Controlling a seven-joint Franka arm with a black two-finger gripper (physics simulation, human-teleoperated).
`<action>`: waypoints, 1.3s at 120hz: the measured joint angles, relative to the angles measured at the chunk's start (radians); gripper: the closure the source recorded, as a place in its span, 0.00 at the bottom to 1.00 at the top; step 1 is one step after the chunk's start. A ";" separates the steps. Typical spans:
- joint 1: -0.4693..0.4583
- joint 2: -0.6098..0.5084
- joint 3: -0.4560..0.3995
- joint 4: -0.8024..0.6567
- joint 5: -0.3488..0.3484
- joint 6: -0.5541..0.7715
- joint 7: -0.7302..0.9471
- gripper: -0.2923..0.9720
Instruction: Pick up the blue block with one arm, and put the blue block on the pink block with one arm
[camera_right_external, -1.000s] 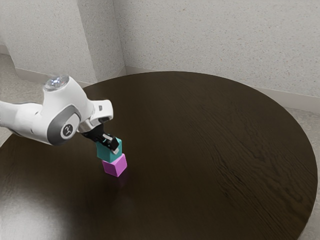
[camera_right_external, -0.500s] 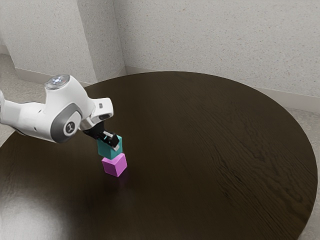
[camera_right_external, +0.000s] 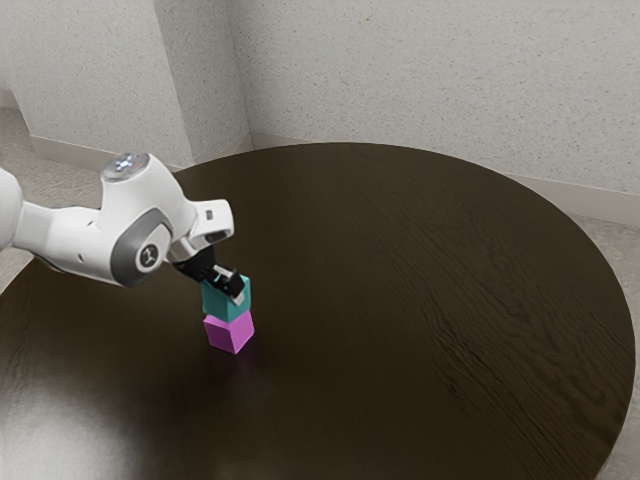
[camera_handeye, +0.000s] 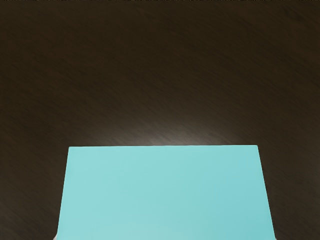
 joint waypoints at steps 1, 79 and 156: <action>0.000 0.000 0.000 0.000 0.000 0.000 0.000 0.49; 0.034 0.015 -0.014 0.027 -0.011 0.005 0.012 0.31; 0.034 -0.115 -0.015 0.054 -0.004 -0.216 0.020 0.24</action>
